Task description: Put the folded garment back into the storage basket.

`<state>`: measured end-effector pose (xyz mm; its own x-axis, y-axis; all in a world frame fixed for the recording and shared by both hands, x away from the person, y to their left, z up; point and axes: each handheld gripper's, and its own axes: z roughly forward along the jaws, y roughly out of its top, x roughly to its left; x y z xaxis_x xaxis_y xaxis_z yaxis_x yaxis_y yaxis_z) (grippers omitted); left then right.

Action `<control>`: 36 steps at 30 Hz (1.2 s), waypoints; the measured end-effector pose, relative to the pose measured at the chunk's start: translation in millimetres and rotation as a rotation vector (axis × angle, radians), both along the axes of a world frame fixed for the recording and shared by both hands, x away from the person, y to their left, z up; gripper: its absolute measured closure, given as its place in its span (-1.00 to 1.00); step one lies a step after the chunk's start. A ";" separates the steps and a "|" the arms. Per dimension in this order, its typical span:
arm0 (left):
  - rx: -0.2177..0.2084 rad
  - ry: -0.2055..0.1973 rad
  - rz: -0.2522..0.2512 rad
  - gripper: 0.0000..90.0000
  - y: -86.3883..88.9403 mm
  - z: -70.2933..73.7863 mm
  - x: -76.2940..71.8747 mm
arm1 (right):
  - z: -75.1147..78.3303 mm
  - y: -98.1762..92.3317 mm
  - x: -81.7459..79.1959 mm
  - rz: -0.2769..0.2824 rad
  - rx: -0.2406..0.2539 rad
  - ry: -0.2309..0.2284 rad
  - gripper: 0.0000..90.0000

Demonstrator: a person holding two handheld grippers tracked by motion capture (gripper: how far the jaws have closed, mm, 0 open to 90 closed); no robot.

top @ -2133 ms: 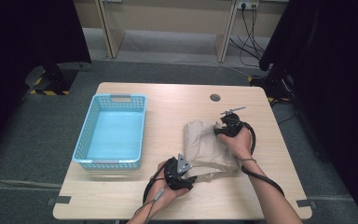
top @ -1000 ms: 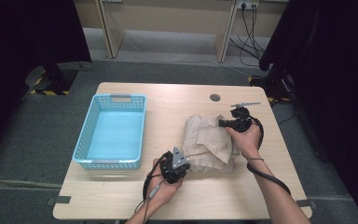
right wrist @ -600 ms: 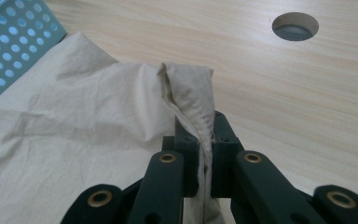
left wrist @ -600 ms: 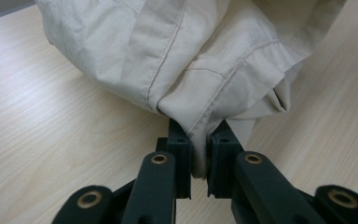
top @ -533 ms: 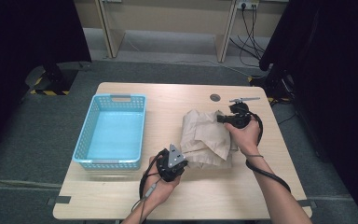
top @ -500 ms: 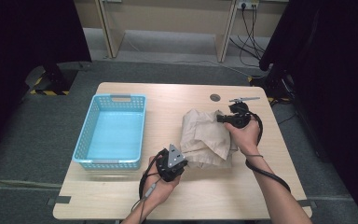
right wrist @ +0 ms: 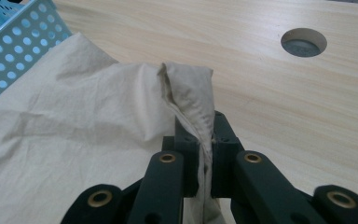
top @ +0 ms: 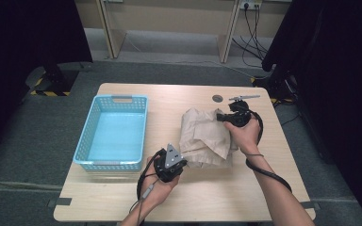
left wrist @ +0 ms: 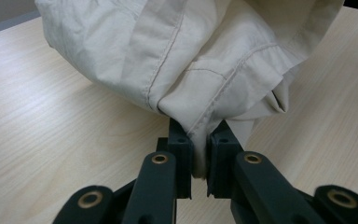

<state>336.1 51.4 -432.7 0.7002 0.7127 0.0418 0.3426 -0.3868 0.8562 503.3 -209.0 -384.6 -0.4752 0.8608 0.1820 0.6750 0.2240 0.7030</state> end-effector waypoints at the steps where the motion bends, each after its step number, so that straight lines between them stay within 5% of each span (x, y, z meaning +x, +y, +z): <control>1: 0.003 0.000 0.000 0.85 0.9 0.3 0.1 | 0.8 0.4 0.3 0.003 -0.002 -0.002 0.89; 36: -0.012 -0.035 0.038 0.85 26.2 12.1 1.2 | 20.5 28.1 5.8 0.022 0.003 -0.030 0.89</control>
<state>337.3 77.6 -420.6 0.6708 0.7394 0.0577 0.3262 -0.3640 0.8724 509.1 -180.9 -364.2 -0.4996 0.8494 0.1701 0.6486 0.2367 0.7234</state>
